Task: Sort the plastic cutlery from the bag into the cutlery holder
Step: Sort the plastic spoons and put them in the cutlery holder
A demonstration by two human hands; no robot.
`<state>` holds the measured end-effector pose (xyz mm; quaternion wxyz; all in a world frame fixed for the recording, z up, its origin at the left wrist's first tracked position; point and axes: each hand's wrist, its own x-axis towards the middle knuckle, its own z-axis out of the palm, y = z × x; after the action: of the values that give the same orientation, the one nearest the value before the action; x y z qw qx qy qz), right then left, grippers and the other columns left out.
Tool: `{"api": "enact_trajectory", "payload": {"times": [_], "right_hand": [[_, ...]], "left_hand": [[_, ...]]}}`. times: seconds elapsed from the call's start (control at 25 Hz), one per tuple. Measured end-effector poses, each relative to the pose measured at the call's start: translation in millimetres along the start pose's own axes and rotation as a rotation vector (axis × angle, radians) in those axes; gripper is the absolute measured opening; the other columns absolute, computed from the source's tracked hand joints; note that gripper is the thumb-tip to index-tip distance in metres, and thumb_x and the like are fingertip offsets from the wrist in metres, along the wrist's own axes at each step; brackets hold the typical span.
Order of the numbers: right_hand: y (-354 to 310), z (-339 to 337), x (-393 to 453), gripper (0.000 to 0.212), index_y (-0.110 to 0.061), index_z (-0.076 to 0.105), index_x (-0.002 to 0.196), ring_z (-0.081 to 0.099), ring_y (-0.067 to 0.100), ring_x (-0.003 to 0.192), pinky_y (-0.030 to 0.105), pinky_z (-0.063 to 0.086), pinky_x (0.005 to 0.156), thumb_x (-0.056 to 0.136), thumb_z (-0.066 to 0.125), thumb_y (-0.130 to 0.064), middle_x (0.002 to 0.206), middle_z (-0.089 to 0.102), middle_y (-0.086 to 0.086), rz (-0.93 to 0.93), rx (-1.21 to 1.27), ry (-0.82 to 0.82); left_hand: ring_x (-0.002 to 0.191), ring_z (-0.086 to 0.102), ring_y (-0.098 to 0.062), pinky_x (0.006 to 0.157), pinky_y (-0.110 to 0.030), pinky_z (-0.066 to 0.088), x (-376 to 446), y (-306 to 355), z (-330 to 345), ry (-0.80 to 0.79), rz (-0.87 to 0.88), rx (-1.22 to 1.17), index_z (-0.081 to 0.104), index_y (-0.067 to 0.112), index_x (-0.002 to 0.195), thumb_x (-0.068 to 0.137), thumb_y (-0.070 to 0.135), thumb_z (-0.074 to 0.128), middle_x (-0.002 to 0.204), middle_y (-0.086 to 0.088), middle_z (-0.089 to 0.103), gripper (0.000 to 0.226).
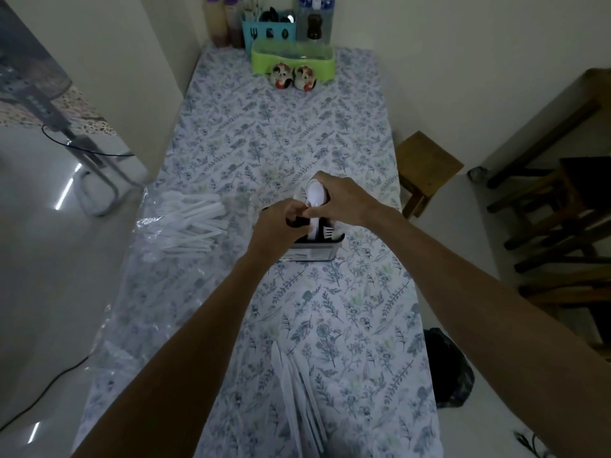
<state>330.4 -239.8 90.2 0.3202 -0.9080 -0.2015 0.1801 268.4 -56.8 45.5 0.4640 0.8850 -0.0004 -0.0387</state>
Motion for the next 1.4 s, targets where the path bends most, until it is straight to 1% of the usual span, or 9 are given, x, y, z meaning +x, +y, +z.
{"api": "enact_trajectory", "payload": {"times": [0.16,0.32,0.44,0.56,0.68,0.8,0.88,1.2,1.4], "right_hand": [[5.0,7.5,-2.3,0.111,-0.027,0.028,0.156,0.039,0.027,0.136,0.045,0.040,0.105,0.066,0.077,-0.072,0.157,0.033,0.001,0.006,-0.223,0.118],[-0.3,6.4,-14.5,0.113,-0.030,0.022,0.158,0.027,0.033,0.145,0.051,0.033,0.114,0.068,0.077,-0.071,0.163,0.023,0.001,0.013,-0.166,0.119],[-9.3,12.9,-37.2,0.086,-0.022,0.036,0.152,0.037,0.032,0.138,0.046,0.041,0.108,0.083,0.073,-0.057,0.154,0.037,0.006,0.019,-0.098,0.287],[-23.9,48.3,-88.7,0.041,-0.013,0.056,0.128,0.059,0.022,0.107,0.032,0.053,0.085,0.096,0.064,-0.038,0.121,0.059,0.006,-0.057,-0.012,0.609],[-29.3,129.6,-165.3,0.014,-0.021,0.055,0.100,0.061,0.012,0.076,0.027,0.054,0.065,0.099,0.059,-0.035,0.089,0.062,-0.004,0.133,0.068,0.444],[-17.2,225.1,-240.3,0.020,-0.023,0.051,0.088,0.058,0.016,0.069,0.028,0.049,0.059,0.093,0.064,-0.037,0.079,0.058,-0.004,0.385,0.122,0.104],[-9.3,267.5,-271.6,0.016,-0.023,0.052,0.089,0.055,0.011,0.067,0.018,0.040,0.054,0.092,0.065,-0.031,0.077,0.057,-0.006,0.471,0.162,0.031],[-8.7,280.2,-297.0,0.015,-0.017,0.052,0.080,0.050,0.009,0.064,0.015,0.028,0.049,0.092,0.061,-0.013,0.073,0.053,-0.006,0.494,0.108,0.072],[-2.5,282.2,-312.1,0.014,-0.015,0.051,0.083,0.056,0.022,0.074,0.028,0.038,0.059,0.092,0.052,-0.004,0.082,0.056,0.004,0.486,0.002,0.150]], "left_hand": [[0.117,0.049,-0.026,0.098,-0.037,0.043,-4.5,-7.7,8.2,0.076,0.089,0.116,0.056,0.008,0.130,0.064,0.024,0.093,0.125,-0.011,0.059,0.077],[0.112,0.050,-0.028,0.096,-0.046,0.047,-16.2,-6.2,6.0,0.138,0.143,0.116,0.057,0.004,0.124,0.066,0.019,0.090,0.120,-0.012,0.059,0.068],[0.107,0.050,-0.023,0.094,-0.036,0.045,-31.5,0.7,2.6,0.140,0.116,0.107,0.058,0.005,0.119,0.071,0.017,0.086,0.115,-0.007,0.058,0.057],[0.102,0.053,-0.016,0.087,-0.024,0.044,-75.2,-6.2,9.3,0.217,0.029,0.074,0.059,0.012,0.119,0.084,0.019,0.078,0.115,-0.004,0.057,0.041],[0.090,0.058,-0.012,0.080,-0.023,0.048,-146.8,-35.7,33.4,0.232,-0.080,0.036,0.061,0.018,0.108,0.090,0.019,0.072,0.102,0.001,0.060,0.021],[0.084,0.063,-0.009,0.074,-0.022,0.050,-224.1,-68.2,62.0,0.174,-0.204,0.008,0.063,0.020,0.101,0.093,0.017,0.070,0.095,0.004,0.063,0.011],[0.082,0.063,-0.008,0.072,-0.019,0.050,-265.9,-82.0,76.4,0.146,-0.285,0.001,0.064,0.021,0.102,0.094,0.020,0.069,0.093,0.006,0.063,0.008],[0.081,0.063,-0.002,0.065,-0.006,0.048,-319.1,-73.2,95.4,0.110,-0.393,-0.035,0.063,0.020,0.109,0.097,0.022,0.066,0.092,0.007,0.065,0.012],[0.085,0.064,-0.001,0.070,-0.010,0.049,-321.7,-70.9,89.7,0.101,-0.405,-0.054,0.066,0.020,0.104,0.097,0.025,0.065,0.094,0.009,0.067,0.008]]}}
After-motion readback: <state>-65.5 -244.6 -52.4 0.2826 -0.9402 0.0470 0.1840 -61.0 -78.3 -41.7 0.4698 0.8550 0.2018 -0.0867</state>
